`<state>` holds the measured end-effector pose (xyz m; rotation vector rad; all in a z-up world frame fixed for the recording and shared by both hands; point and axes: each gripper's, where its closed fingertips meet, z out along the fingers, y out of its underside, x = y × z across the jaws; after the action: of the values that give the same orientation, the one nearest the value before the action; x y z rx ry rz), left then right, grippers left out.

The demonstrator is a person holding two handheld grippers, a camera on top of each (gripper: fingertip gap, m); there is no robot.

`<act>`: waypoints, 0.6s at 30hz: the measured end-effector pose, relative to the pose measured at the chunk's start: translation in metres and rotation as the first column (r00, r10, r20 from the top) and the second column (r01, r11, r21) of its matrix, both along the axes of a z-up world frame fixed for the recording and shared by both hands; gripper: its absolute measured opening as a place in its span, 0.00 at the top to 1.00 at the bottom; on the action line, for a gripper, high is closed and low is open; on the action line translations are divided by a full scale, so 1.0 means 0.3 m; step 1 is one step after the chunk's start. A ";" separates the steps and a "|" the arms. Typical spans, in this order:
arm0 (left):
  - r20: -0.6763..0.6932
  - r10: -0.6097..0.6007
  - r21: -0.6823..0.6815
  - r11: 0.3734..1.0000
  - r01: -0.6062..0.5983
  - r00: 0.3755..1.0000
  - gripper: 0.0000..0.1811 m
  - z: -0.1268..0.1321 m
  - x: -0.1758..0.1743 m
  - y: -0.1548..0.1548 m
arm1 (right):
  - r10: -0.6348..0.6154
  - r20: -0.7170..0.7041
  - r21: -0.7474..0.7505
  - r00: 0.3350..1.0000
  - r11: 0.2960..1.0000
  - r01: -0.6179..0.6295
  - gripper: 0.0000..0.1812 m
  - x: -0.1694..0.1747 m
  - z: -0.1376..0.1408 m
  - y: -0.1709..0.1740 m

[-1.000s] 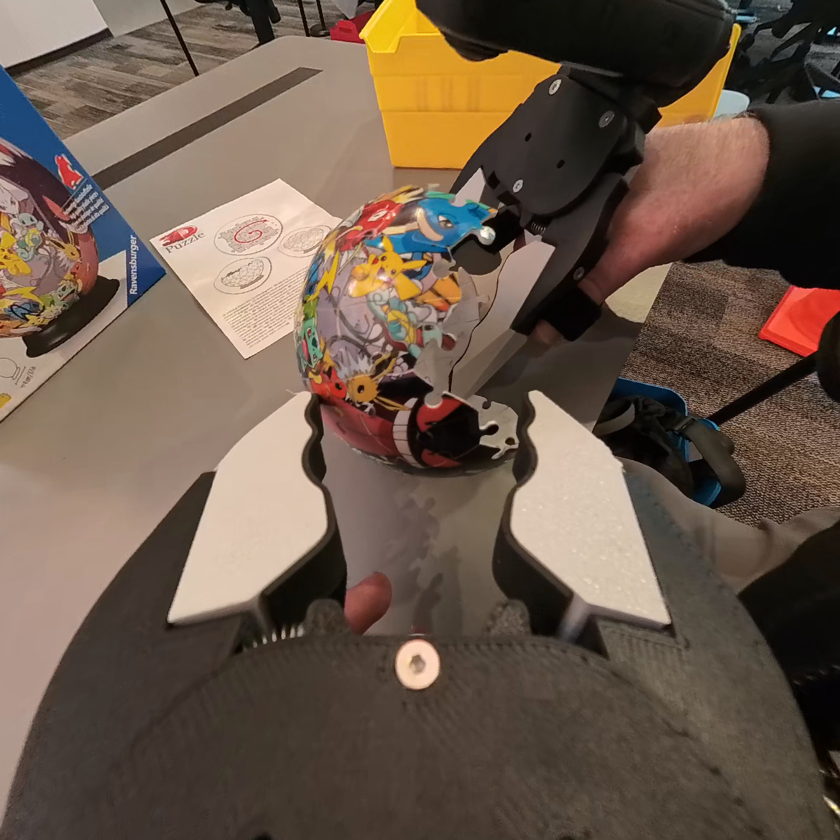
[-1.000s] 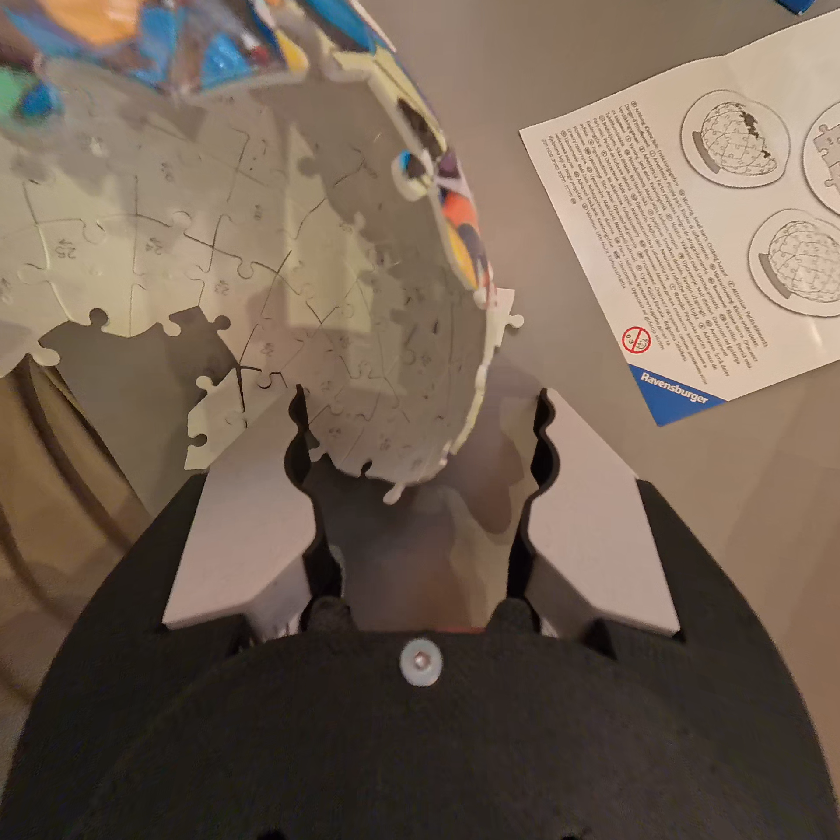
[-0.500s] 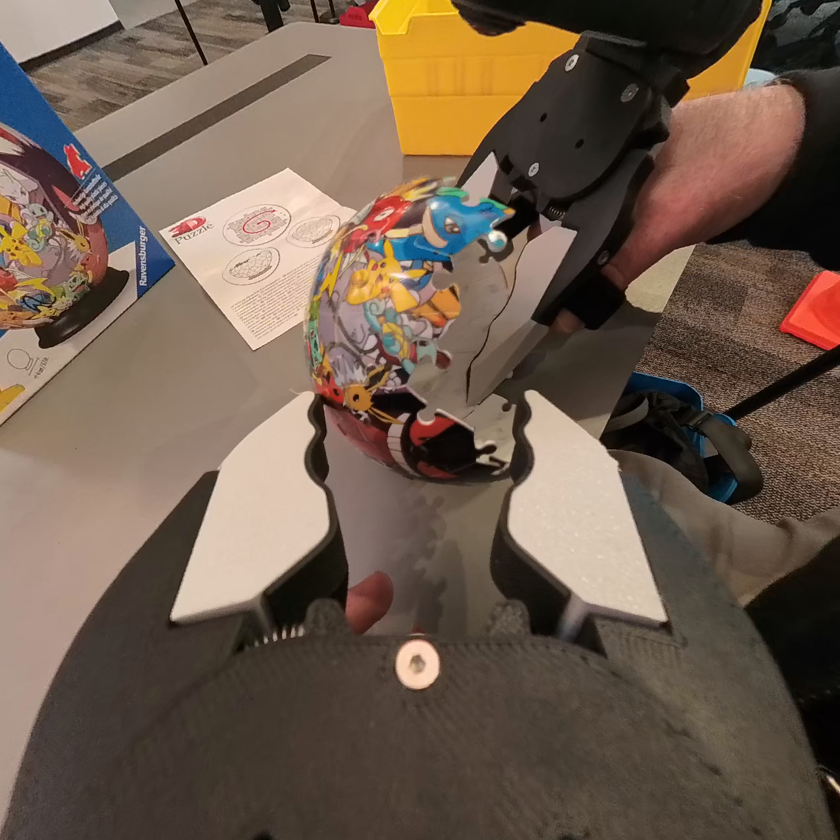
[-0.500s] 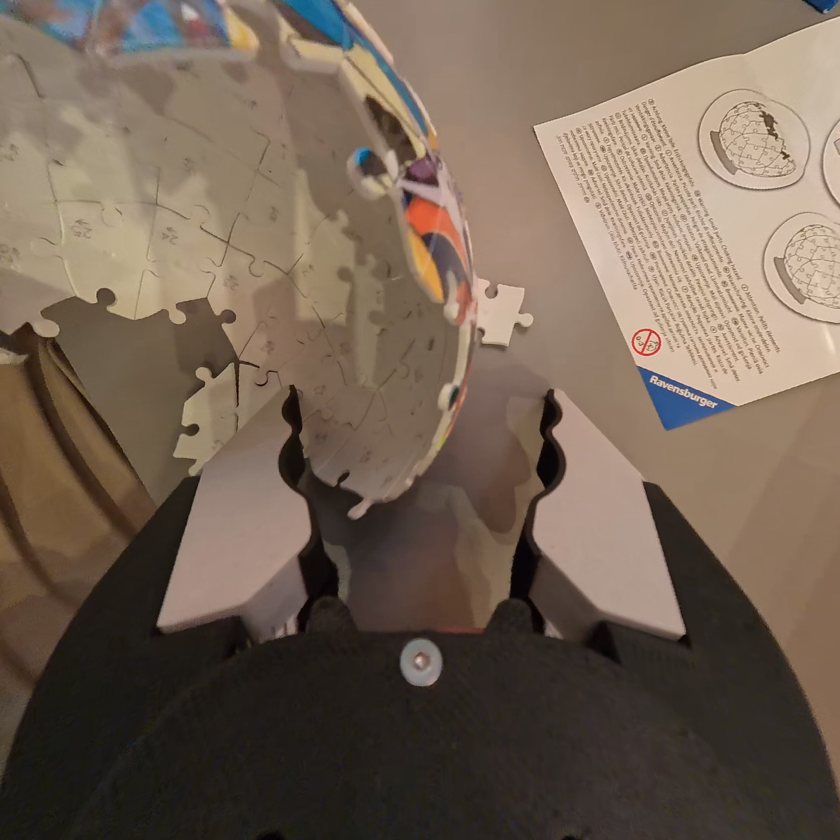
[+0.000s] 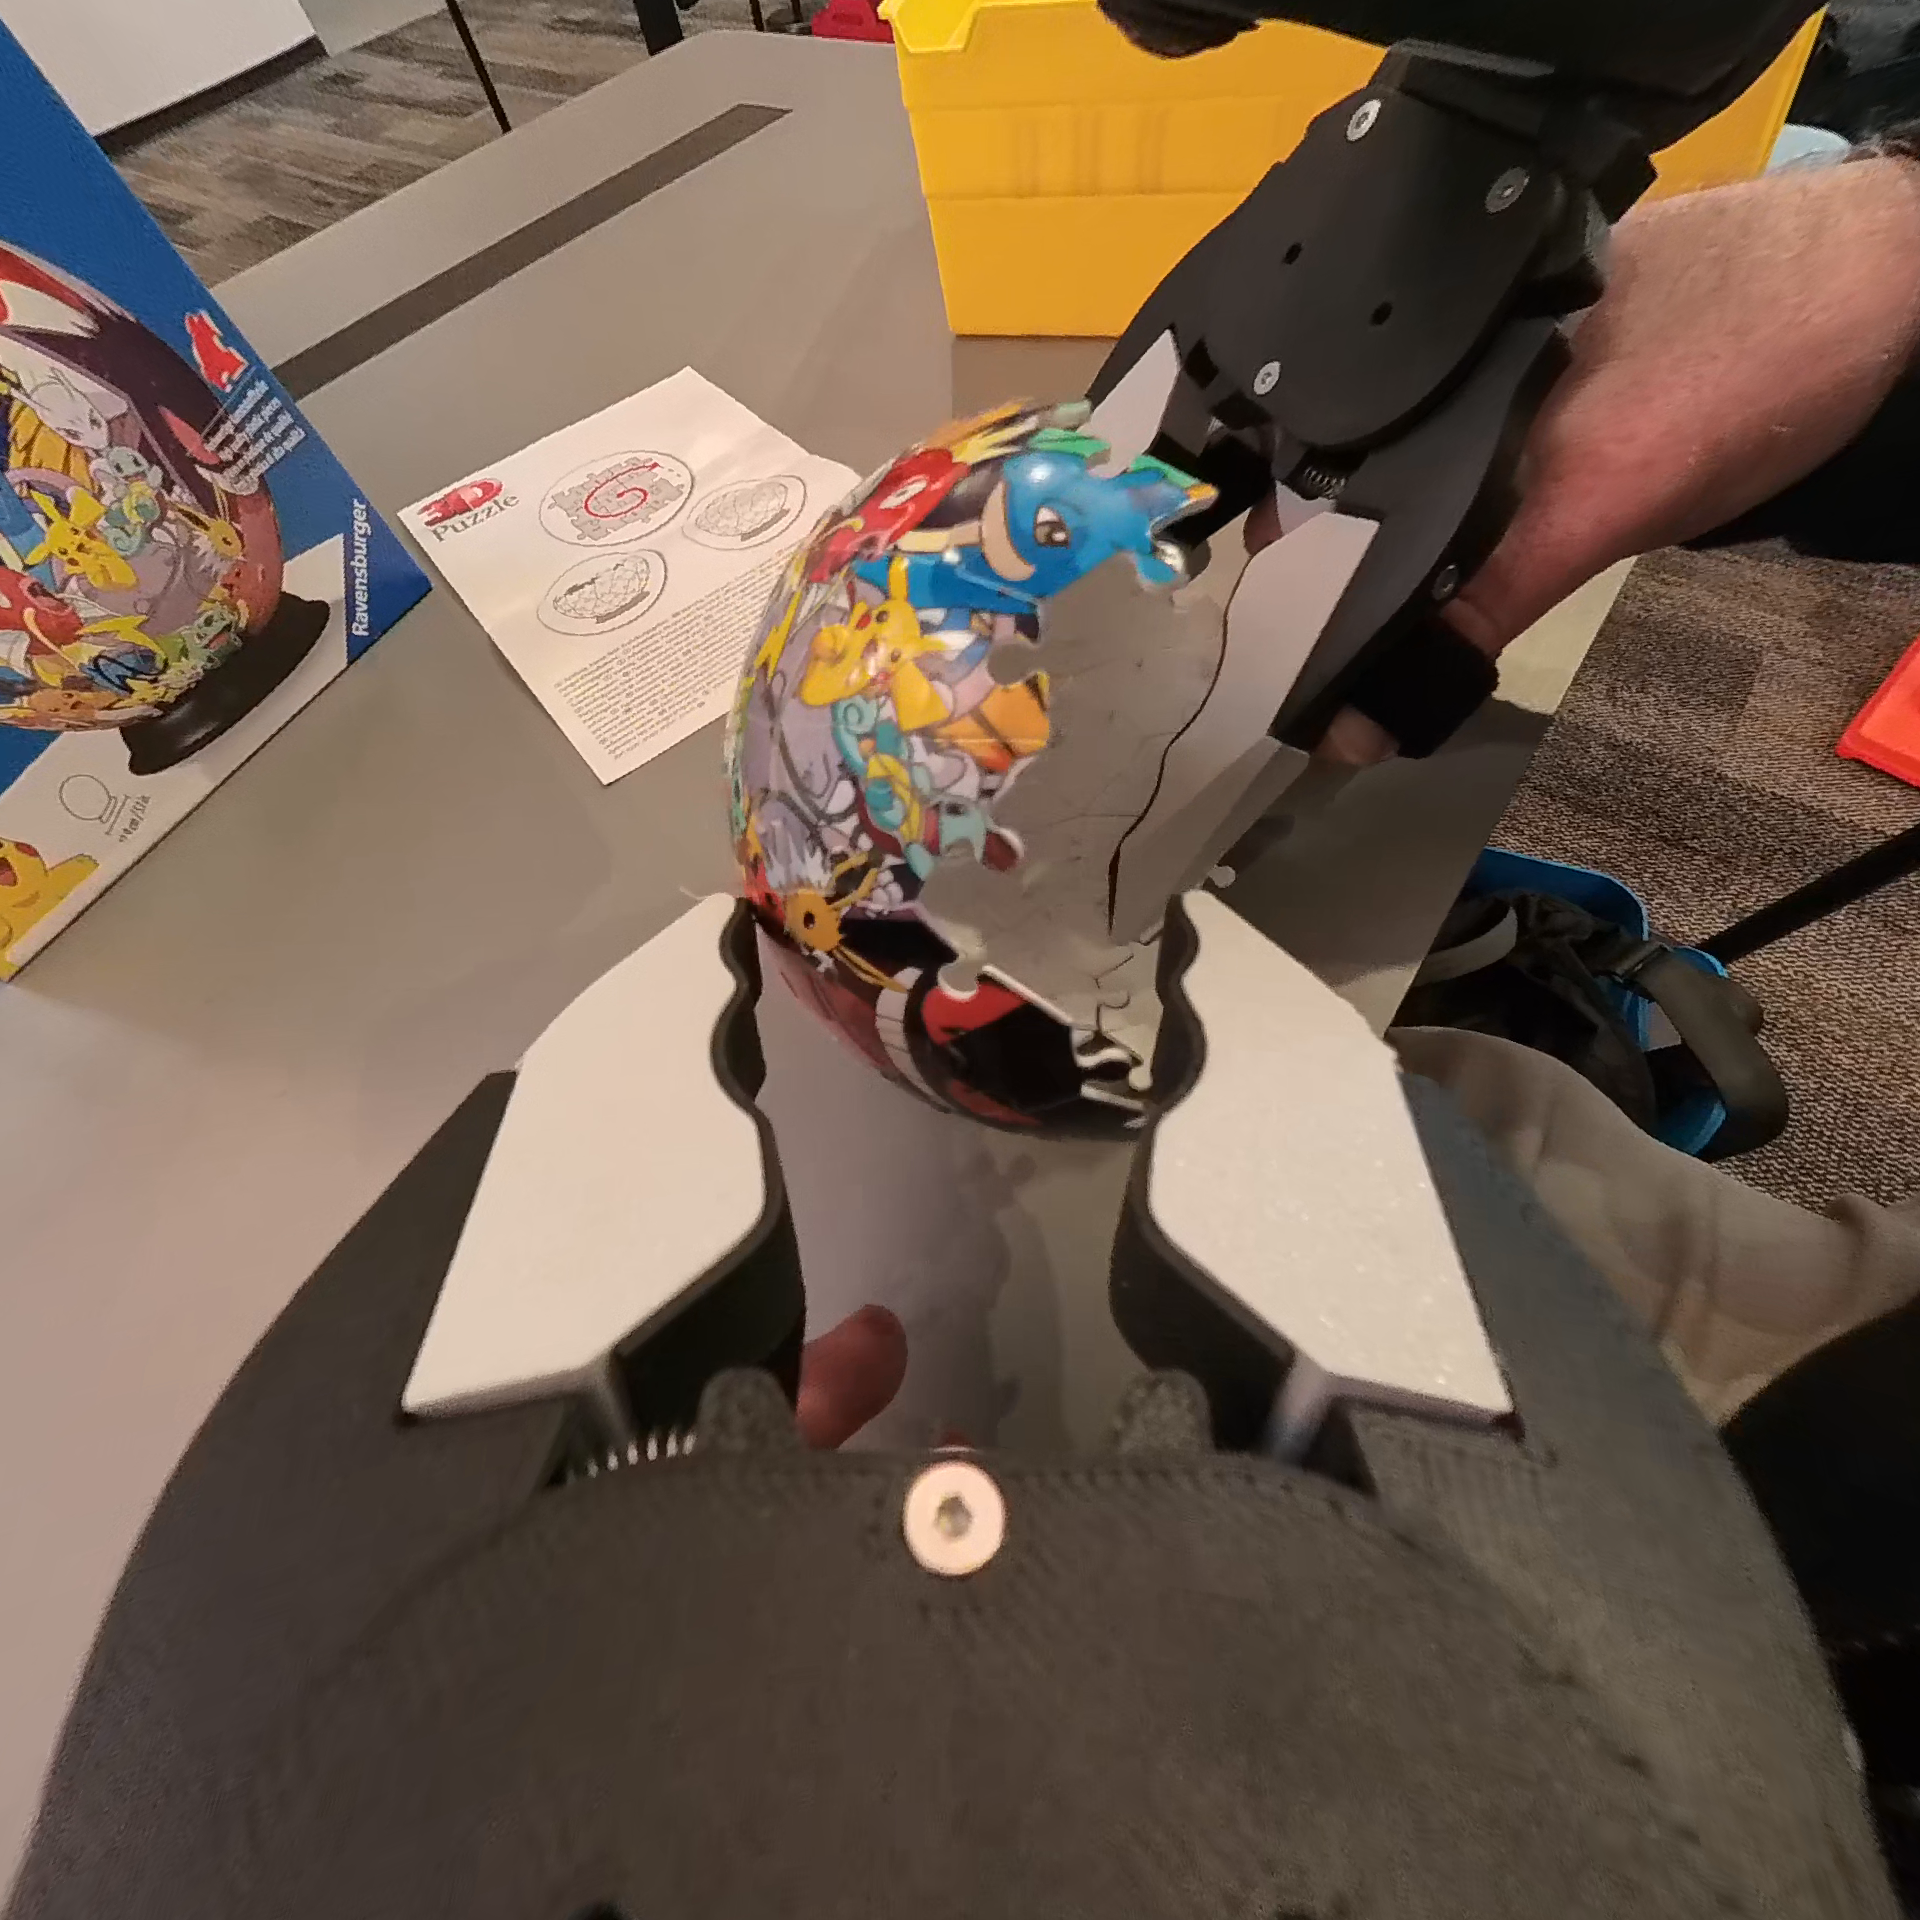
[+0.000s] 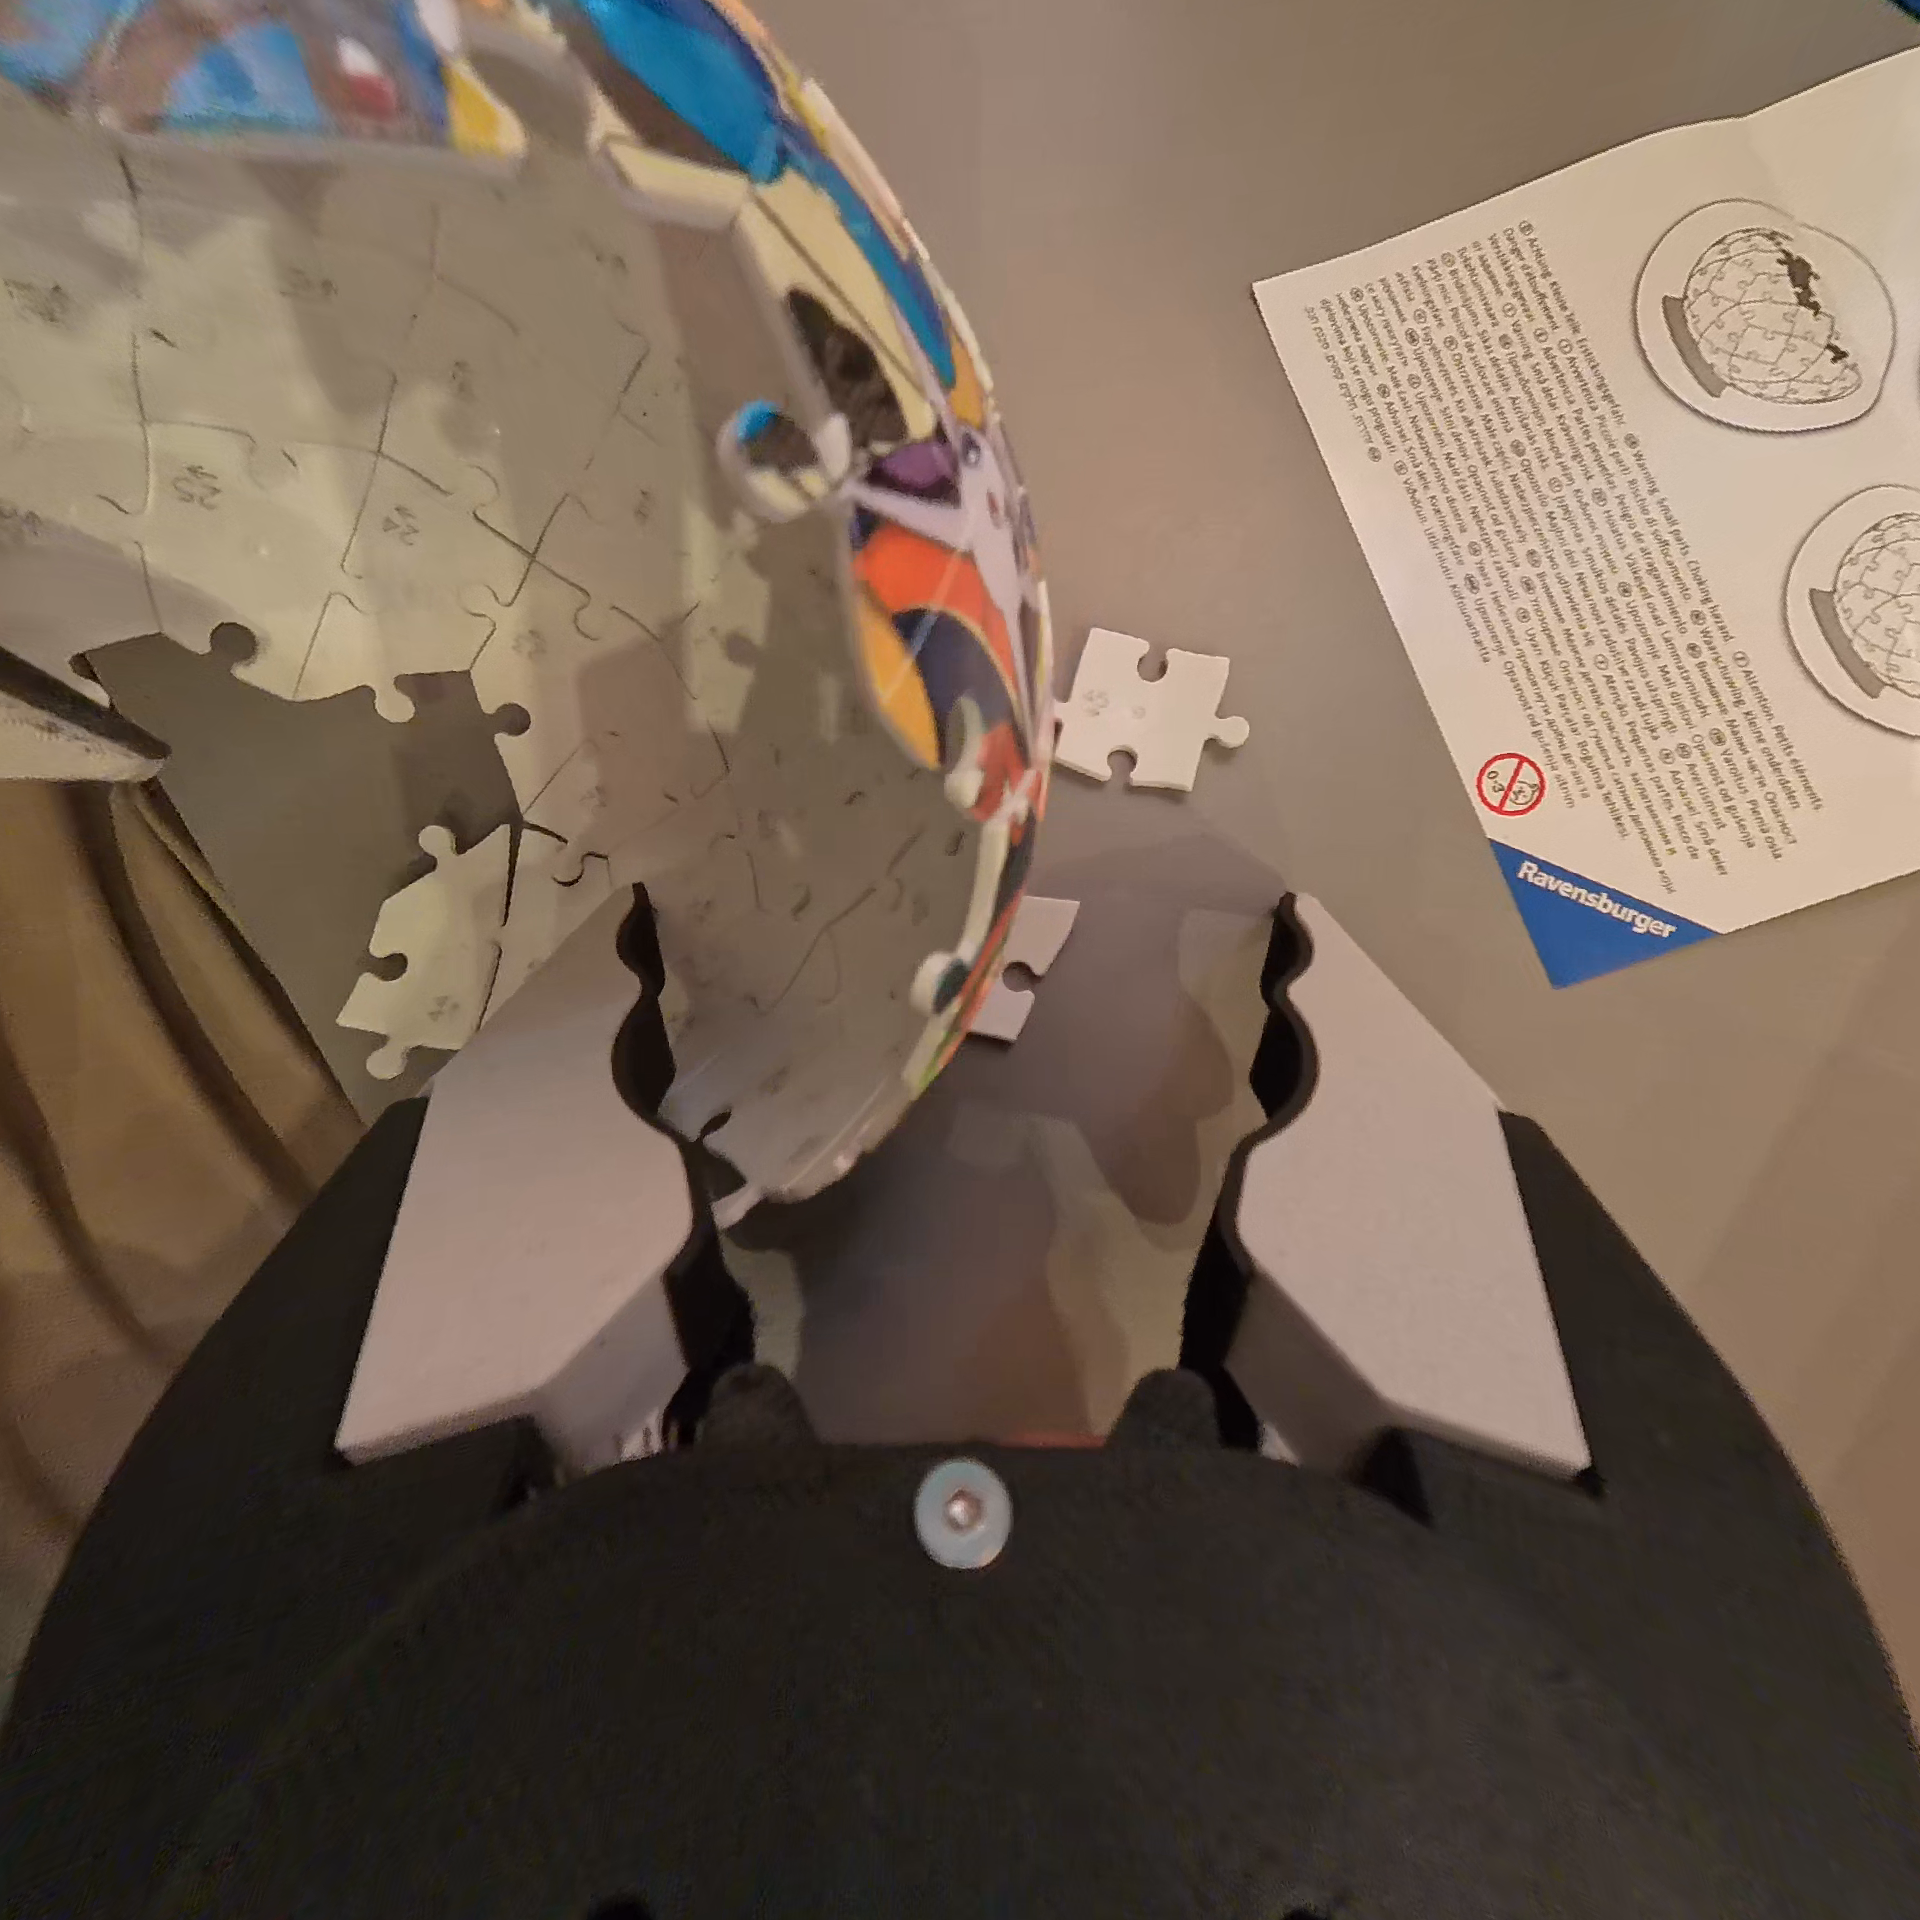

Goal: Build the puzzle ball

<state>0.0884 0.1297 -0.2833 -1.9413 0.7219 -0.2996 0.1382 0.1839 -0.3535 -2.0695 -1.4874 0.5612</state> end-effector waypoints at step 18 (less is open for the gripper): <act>-0.057 0.062 0.010 0.998 -0.061 0.996 0.61 -0.021 -0.024 0.027 | -0.035 0.007 0.002 0.999 0.999 0.035 0.35 -0.003 -0.001 -0.012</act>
<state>0.0813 0.1377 -0.2896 -1.9669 0.6976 -0.2040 0.1372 0.1803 -0.3538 -2.0939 -1.4519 0.5395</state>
